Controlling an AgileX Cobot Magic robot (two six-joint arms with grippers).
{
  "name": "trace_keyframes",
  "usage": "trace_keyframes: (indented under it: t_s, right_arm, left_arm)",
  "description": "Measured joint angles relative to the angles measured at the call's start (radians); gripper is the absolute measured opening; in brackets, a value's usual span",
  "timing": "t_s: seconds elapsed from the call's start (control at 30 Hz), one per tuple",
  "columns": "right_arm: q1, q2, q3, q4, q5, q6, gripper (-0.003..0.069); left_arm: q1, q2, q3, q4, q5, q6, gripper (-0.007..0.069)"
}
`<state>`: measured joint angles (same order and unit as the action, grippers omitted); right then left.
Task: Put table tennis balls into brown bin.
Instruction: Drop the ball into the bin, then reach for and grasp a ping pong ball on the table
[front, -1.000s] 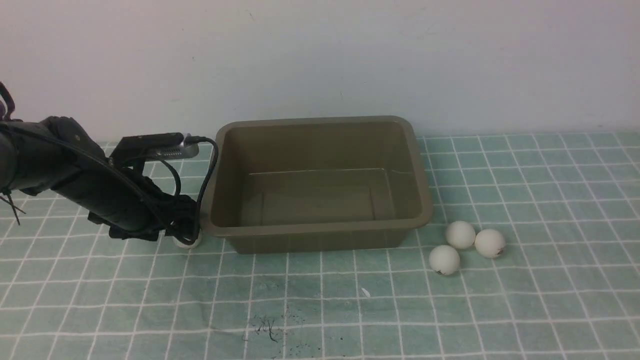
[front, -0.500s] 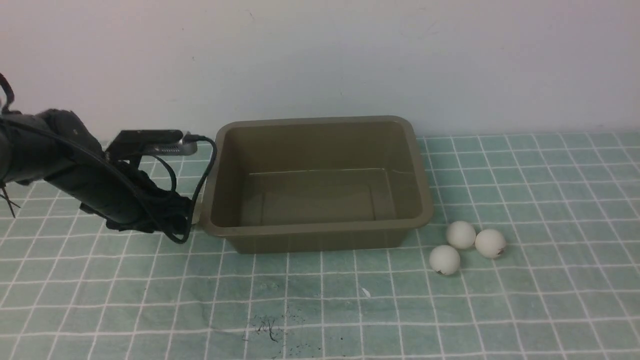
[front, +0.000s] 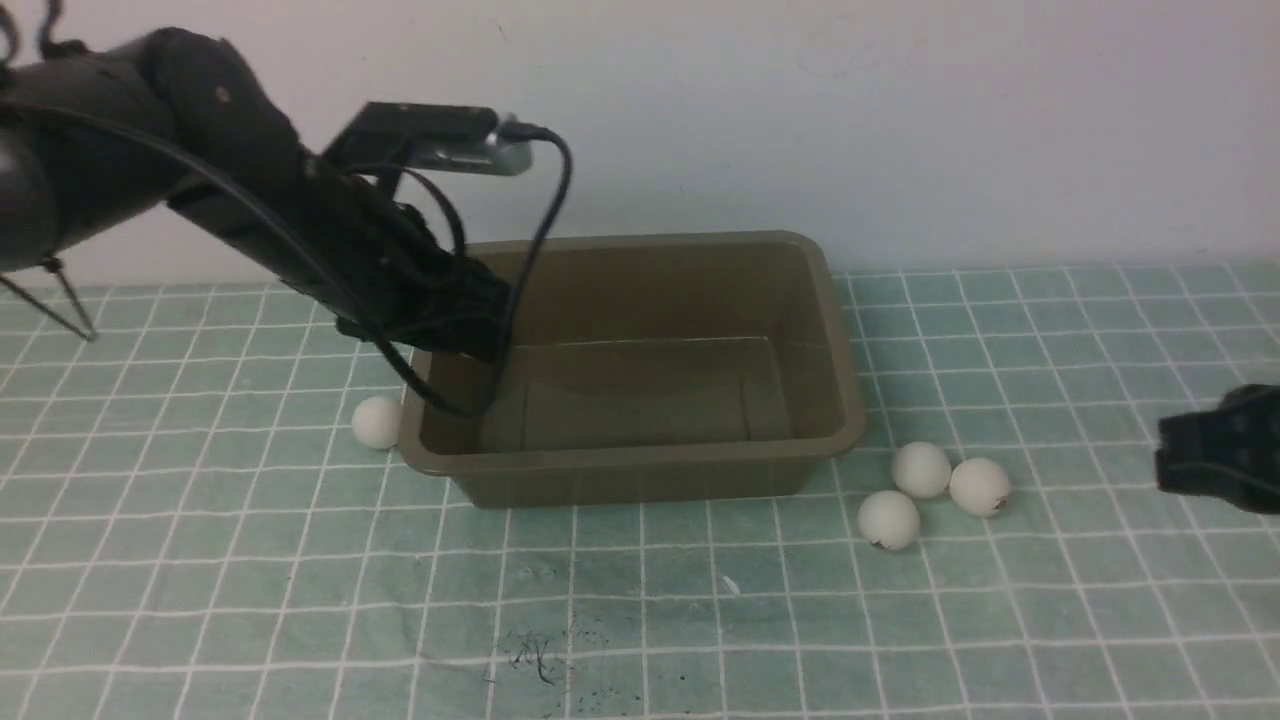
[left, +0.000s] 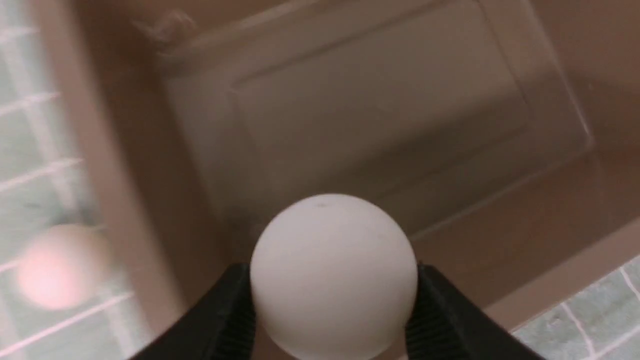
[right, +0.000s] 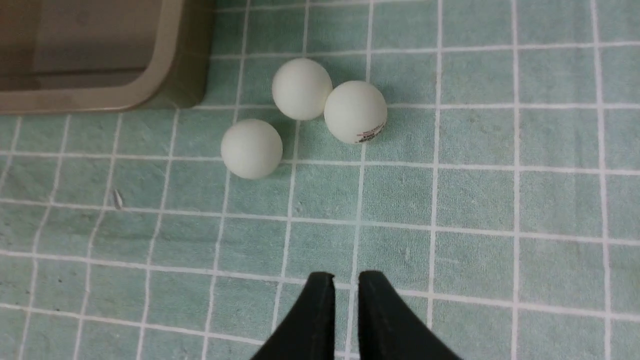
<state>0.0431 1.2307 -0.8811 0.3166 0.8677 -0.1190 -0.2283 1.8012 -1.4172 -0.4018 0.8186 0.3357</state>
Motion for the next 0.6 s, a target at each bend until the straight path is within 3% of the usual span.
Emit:
trace_keyframes:
  t_s: [0.13,0.2,0.33,0.4,0.43,0.53,0.6]
  right_arm:
    - [0.053,0.18,-0.093,-0.033,-0.011,-0.017,0.0187]
    - [0.078,0.337,-0.182,-0.059,-0.023,-0.002,0.0308]
    - [0.08,0.497,-0.287,-0.089,-0.019,0.029,0.0428]
    - [0.08,0.586,-0.347,-0.105,-0.001,0.037,0.0484]
    - [0.08,0.632,-0.382,-0.106,0.016,0.039,0.0508]
    - [0.085,0.716,-0.42,-0.107,0.047,0.04,0.0533]
    - [0.09,0.752,-0.427,-0.114,0.047,0.043,0.0526]
  left_arm:
    - [-0.03,0.097,-0.081,0.023,0.071,-0.006,0.0454]
    - [-0.022,0.134,-0.168,0.095,0.17,-0.04,0.0552]
    - [0.013,0.134,-0.268,0.196,0.26,-0.143,0.0544]
    - [0.053,0.133,-0.328,0.253,0.317,-0.212,0.0445]
    - [0.081,0.133,-0.346,0.275,0.348,-0.229,0.0359]
    - [0.156,0.133,-0.361,0.292,0.393,-0.235,0.0123]
    - [0.207,0.137,-0.361,0.291,0.405,-0.225,0.0038]
